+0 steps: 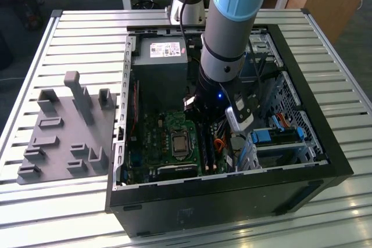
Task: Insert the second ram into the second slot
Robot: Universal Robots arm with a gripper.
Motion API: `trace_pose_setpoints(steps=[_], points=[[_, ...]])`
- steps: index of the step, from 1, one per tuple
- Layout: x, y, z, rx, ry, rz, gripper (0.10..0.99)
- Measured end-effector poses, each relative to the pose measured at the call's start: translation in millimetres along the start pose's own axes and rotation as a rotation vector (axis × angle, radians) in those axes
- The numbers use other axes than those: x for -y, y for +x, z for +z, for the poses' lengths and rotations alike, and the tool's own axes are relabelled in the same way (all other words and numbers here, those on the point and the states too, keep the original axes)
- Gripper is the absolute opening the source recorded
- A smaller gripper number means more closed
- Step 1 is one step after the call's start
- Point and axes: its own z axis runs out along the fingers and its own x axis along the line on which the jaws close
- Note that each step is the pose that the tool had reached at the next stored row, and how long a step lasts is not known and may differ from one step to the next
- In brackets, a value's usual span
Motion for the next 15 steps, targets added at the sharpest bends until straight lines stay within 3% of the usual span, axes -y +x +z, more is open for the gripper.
trace_pose_setpoints(steps=[2, 4, 15], points=[[-0.6, 0.1, -3.6, 0.0011, -0.004, 0.000, 0.102], [-0.1, 1.0, -8.9, 0.0001, 0.000, 0.000, 0.102], [-0.5, 1.6, -21.1, 0.0002, -0.001, 0.000, 0.102]])
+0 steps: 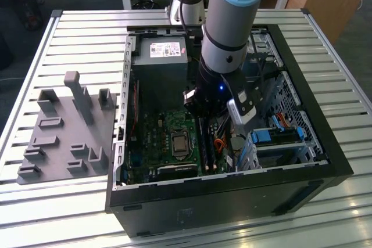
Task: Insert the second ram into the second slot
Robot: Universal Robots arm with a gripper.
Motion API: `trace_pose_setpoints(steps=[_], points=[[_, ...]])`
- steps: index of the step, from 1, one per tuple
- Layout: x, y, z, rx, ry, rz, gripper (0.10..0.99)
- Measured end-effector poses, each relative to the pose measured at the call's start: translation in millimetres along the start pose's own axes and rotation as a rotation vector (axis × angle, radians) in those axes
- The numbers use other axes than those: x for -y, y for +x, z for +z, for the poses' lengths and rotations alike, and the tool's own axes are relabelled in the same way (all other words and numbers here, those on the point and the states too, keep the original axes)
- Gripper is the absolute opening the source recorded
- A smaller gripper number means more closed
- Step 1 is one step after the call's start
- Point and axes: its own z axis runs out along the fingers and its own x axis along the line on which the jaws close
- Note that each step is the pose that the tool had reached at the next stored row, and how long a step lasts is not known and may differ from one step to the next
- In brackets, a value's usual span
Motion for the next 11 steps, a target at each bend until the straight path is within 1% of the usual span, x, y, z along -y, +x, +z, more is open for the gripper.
trace_pose_setpoints(steps=[4, 11], points=[[-0.2, 0.2, -6.0, 0.0000, 0.000, 0.000, 0.102], [-0.2, 0.2, -6.5, 0.0000, -0.001, 0.000, 0.102]])
